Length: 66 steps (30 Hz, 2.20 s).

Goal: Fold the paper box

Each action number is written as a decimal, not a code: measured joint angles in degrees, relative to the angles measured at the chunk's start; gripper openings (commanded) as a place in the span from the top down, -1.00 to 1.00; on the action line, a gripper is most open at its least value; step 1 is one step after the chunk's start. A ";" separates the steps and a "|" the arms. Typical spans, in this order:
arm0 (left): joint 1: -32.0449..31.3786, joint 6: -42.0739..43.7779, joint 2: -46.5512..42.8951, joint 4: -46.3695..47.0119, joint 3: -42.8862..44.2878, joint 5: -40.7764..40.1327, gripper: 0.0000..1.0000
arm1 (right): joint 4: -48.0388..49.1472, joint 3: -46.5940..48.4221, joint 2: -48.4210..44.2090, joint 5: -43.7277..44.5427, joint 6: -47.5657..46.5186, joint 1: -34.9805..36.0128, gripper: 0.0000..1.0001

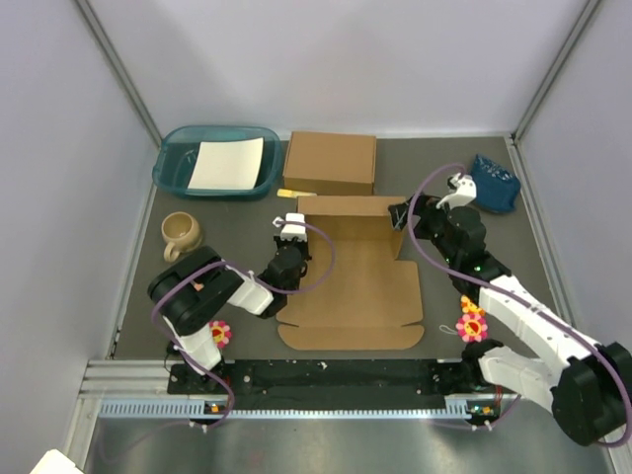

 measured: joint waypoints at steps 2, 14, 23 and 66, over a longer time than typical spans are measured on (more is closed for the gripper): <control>0.00 -0.11 0.11 -0.57 0.02 0.00 0.76 | 1.70 0.00 2.91 -1.36 0.55 -0.74 -0.83; 0.00 -2.86 0.24 -4.46 0.39 1.66 -0.11 | 7.80 -0.17 9.29 -5.33 0.85 -1.38 -0.67; -0.17 -5.53 -9.49 -10.60 -3.54 3.54 -0.26 | 9.92 -1.77 9.35 -5.60 0.66 -1.38 -0.54; 13.97 -29.22 -31.17 -37.83 5.09 36.33 -0.18 | 13.27 -7.32 5.33 -7.93 0.74 -1.38 -0.43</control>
